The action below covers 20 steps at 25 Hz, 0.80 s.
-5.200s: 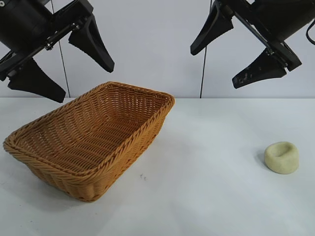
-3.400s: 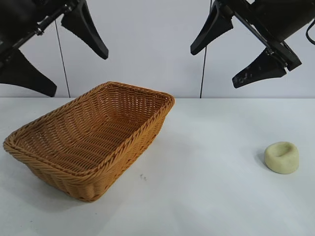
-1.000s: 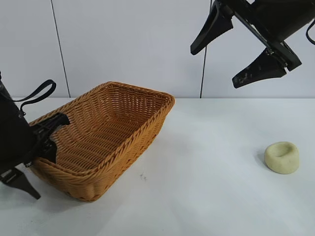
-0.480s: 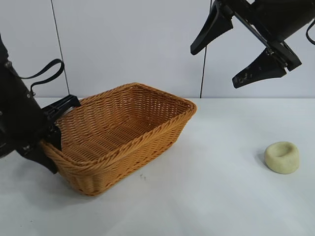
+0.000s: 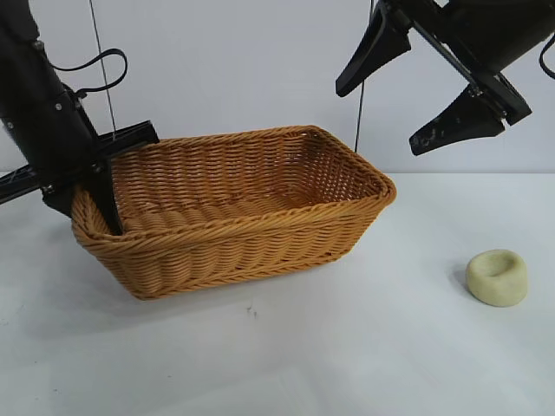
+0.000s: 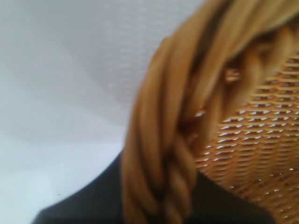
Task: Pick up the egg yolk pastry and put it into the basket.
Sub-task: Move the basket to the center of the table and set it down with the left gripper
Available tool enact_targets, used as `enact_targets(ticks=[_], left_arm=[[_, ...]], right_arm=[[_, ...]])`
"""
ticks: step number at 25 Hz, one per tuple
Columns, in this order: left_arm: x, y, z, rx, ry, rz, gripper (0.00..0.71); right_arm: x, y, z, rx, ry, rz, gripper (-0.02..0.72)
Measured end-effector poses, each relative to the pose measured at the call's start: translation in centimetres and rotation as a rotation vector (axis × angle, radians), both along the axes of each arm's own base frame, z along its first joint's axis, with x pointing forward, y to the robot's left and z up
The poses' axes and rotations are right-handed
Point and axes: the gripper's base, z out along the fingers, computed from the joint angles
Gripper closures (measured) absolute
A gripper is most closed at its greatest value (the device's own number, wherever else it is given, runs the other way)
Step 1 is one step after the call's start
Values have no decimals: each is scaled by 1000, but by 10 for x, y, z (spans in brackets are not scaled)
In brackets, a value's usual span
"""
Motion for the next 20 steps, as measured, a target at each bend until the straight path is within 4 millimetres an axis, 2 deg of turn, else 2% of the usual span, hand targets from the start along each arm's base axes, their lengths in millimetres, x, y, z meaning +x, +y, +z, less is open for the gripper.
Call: enact_targets(ticks=[7,12,17,20], left_arm=[[8,-18,-11,3,4,-194,612],[8,-25,-27,1,18,-230,612],[11,-25,-51,6,46,-248,613],[11,-26,-55,4,42,-249,613]], right_arm=[[0,0,0,0,0,0,7],[0,0,0,0,1,1,7],[0,0,0,0,1,1,7],[0,0,0,0,1,1,7]])
